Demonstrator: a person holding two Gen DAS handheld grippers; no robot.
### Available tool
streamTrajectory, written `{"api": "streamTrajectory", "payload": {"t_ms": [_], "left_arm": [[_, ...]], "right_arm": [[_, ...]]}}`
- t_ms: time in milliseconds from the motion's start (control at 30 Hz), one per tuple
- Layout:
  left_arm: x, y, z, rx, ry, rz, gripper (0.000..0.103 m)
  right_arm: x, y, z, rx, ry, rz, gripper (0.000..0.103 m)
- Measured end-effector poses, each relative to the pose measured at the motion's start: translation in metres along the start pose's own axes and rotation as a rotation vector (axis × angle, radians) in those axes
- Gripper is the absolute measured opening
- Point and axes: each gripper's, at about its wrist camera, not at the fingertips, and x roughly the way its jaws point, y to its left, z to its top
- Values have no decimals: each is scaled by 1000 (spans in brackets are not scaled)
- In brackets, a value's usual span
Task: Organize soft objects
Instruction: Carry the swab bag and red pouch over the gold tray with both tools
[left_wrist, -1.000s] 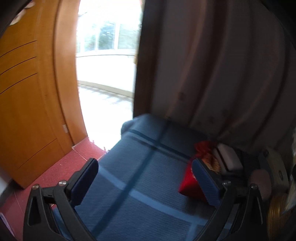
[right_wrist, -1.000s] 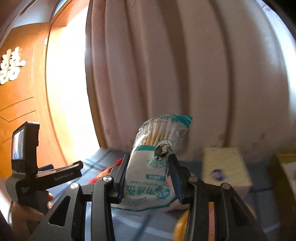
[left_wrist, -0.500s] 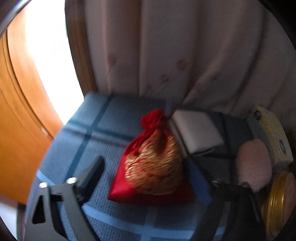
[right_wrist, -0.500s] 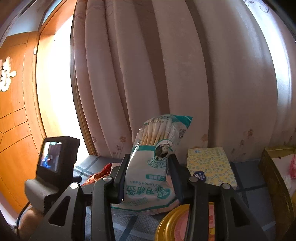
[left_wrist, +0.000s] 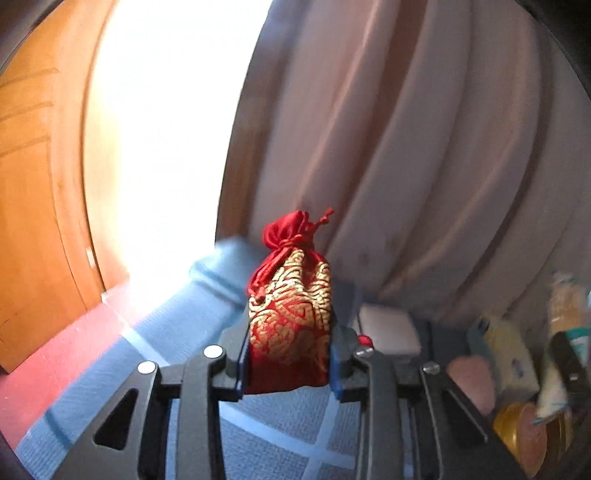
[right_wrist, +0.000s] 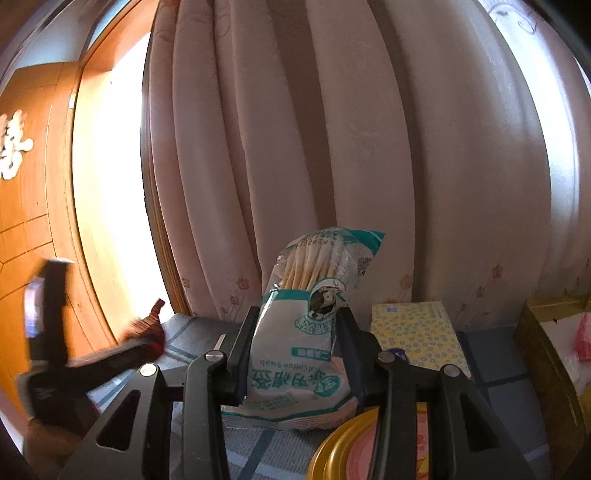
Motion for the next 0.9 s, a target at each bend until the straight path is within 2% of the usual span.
{"api": "streamTrajectory", "payload": {"t_ms": [100,300,367,500,633,900], "left_arm": [[-24,-12,-5,53,-91,43,31],[-48,-58,-17,283,-197,96,31],[-50,-61,-18,270,-183,80,31],[-53,-56,-17,239,-189,117,31],[-50,-62,-23,252,-187,109,31],[-51,-66,-31,256,-185,101,31]], "right_arm": [[0,4,-2,-27,-17,-17,44],[0,12,-6,-76,-22,-33,44],[0,14,-7,-82,-19,-34,44],[0,14,-7,-84,1,-46,44],[-2,14,-10,-101,21,-45,44],[-18,7,-13,-127,1,-56,44]]}}
